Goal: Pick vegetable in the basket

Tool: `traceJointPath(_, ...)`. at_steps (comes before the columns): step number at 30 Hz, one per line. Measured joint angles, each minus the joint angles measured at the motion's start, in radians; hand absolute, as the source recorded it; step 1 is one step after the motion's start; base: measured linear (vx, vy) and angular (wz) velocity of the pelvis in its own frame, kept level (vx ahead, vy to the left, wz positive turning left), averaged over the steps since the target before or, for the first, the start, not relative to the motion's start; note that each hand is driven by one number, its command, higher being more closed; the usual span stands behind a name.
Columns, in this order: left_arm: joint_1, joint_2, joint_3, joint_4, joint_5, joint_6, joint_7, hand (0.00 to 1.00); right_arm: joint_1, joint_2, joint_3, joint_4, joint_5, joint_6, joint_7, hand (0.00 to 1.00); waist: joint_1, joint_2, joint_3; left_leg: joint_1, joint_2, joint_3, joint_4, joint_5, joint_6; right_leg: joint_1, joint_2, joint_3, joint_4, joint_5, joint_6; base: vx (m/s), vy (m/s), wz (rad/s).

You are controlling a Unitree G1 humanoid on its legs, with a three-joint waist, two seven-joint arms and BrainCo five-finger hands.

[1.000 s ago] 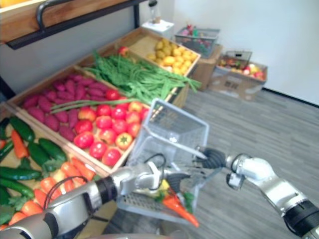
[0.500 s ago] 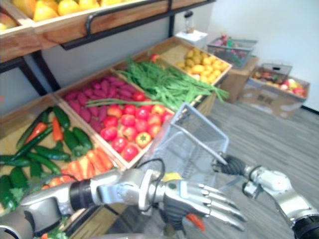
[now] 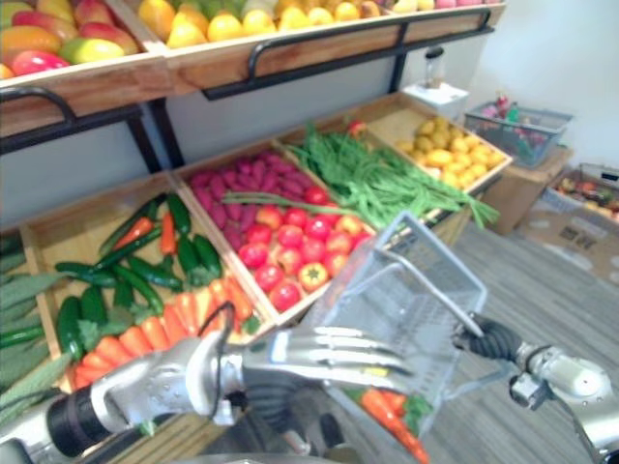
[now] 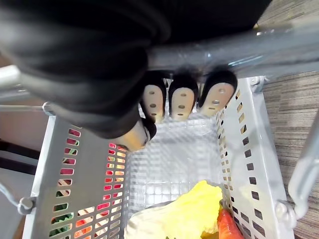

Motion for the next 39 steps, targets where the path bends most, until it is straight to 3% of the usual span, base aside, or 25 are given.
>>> traceJointPath(3, 0.058, 0.003, 0.071, -0.010, -0.001, 0.000, 0.007, 0.00, 0.009, 0.000, -0.044, -0.007, 0.000, -0.002, 0.000, 1.00, -0.001, 0.000, 0.000, 0.000, -0.012, -0.005, 0.002, -0.002, 0.014, 0.001, -0.004, 0.001, -0.004, 0.005, -0.004, 0.02, 0.011, -0.04)
traceJointPath(4, 0.075, 0.002, 0.086, -0.010, -0.001, 0.000, 0.007, 0.00, 0.013, 0.000, -0.068, -0.012, 0.002, -0.002, 0.000, 1.00, -0.001, 0.006, -0.004, 0.001, -0.015, -0.009, 0.004, -0.002, 0.016, 0.001, -0.004, 0.007, -0.005, 0.016, 0.010, 0.03, 0.005, -0.10)
traceJointPath(12, 0.138, -0.047, 0.127, -0.010, -0.001, 0.001, -0.002, 0.00, 0.000, -0.004, -0.305, -0.113, 0.016, 0.000, -0.001, 1.00, -0.009, -0.001, 0.000, 0.004, -0.026, -0.060, -0.010, -0.015, 0.023, 0.007, -0.001, 0.006, -0.004, 0.016, 0.011, -0.01, -0.025, -0.01)
traceJointPath(22, 0.192, -0.092, 0.129, -0.010, -0.001, 0.001, -0.020, 0.00, -0.076, -0.008, -0.475, -0.165, 0.110, -0.015, -0.021, 1.00, -0.021, -0.004, -0.002, 0.017, -0.031, -0.052, -0.019, -0.016, 0.022, -0.009, 0.015, 0.033, 0.017, 0.008, -0.001, -0.03, -0.049, -0.08)
traceJointPath(28, 0.289, -0.153, 0.198, -0.008, 0.000, 0.005, -0.027, 0.00, -0.029, -0.006, -0.537, -0.165, 0.116, -0.015, -0.019, 1.00, -0.022, 0.001, -0.005, 0.017, -0.043, -0.052, -0.035, -0.015, 0.023, -0.025, 0.020, 0.049, 0.021, 0.010, 0.003, 0.00, -0.036, -0.07)
traceJointPath(39, 0.411, -0.178, 0.292, 0.023, 0.000, 0.007, -0.065, 0.00, 0.135, 0.148, -0.640, -0.114, 0.105, -0.007, 0.001, 1.00, -0.044, -0.001, -0.010, 0.016, -0.059, -0.048, -0.049, -0.015, 0.024, -0.042, 0.017, 0.064, 0.027, 0.010, 0.003, 0.00, -0.032, -0.04)
